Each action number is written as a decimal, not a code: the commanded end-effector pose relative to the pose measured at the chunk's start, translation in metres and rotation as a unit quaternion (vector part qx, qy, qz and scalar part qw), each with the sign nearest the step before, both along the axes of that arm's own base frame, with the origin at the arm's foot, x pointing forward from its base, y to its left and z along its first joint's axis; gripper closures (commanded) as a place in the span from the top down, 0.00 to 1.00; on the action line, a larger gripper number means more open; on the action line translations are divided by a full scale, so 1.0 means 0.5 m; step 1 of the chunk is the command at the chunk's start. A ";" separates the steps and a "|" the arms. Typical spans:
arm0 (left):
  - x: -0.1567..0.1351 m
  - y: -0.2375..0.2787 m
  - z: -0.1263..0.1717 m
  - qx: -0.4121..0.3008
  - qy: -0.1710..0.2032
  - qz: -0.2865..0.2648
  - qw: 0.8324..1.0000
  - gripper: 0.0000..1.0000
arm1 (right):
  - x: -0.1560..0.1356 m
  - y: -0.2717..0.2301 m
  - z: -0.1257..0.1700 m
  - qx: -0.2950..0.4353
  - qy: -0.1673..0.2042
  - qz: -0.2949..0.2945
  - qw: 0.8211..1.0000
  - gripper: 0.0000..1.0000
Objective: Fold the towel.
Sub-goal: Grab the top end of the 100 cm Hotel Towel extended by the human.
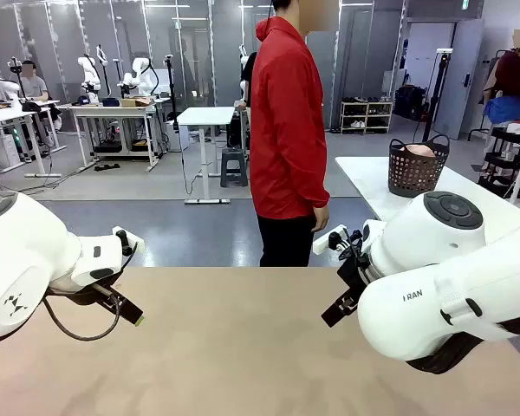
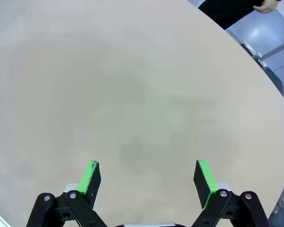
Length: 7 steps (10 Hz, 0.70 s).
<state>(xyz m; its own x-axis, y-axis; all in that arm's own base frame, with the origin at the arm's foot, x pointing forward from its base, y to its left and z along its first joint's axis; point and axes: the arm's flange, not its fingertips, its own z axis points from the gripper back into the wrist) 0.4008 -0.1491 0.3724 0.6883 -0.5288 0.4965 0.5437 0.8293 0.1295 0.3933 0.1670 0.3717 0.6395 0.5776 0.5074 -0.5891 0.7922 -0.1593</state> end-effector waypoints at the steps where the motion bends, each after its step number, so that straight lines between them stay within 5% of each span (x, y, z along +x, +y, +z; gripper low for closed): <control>1: 0.000 0.000 0.000 0.000 0.000 0.000 1.000 1.00 | 0.000 0.000 0.000 0.000 0.000 0.000 1.000 1.00; 7: 0.000 0.000 0.000 0.000 0.000 0.000 1.000 1.00 | 0.000 0.000 0.000 0.000 0.000 0.000 1.000 1.00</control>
<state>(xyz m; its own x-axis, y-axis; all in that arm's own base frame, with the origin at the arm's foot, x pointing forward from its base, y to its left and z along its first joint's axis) 0.4007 -0.1494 0.3724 0.6879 -0.5294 0.4965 0.5442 0.8288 0.1297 0.3933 0.1671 0.3717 0.6381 0.5795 0.5069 -0.5904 0.7909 -0.1609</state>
